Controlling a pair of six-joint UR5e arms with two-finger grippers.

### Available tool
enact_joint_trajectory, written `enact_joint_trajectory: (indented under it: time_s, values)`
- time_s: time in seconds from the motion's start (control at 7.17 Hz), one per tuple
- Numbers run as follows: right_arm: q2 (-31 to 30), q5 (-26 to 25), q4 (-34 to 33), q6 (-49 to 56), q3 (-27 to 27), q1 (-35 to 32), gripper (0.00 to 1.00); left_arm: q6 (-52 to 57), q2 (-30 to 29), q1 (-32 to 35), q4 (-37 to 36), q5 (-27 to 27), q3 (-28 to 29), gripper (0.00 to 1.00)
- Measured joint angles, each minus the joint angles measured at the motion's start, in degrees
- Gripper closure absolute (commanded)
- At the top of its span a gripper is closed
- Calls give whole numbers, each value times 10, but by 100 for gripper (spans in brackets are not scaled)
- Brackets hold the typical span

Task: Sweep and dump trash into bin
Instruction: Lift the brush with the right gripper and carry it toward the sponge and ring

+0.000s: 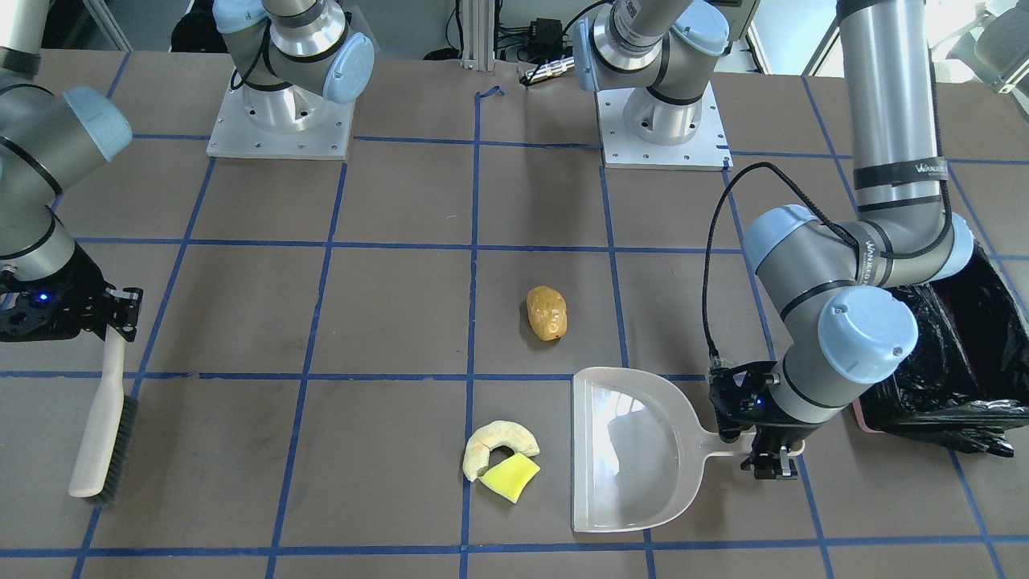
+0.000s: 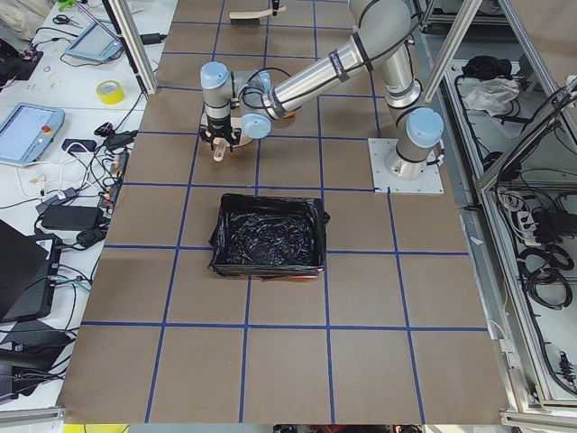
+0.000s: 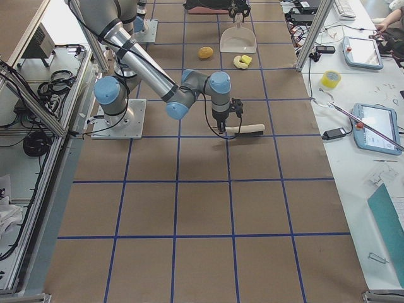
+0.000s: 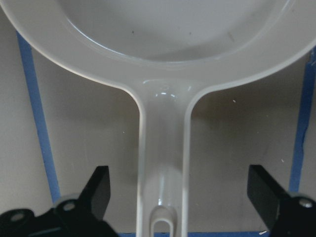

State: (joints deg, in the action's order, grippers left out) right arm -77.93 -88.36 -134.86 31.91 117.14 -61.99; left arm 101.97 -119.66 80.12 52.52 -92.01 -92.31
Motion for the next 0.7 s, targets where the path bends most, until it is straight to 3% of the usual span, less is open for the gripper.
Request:
enact_joint_trajectory:
  time_s: [0.42,0.7]
  values:
    - [-37,3,117,-87,-56,-34,90,1,-1,0,-15,1,-1,100]
    - [-56,3,154,-161,-80,-89,90,2,-2,0,-15,1,-1,100]
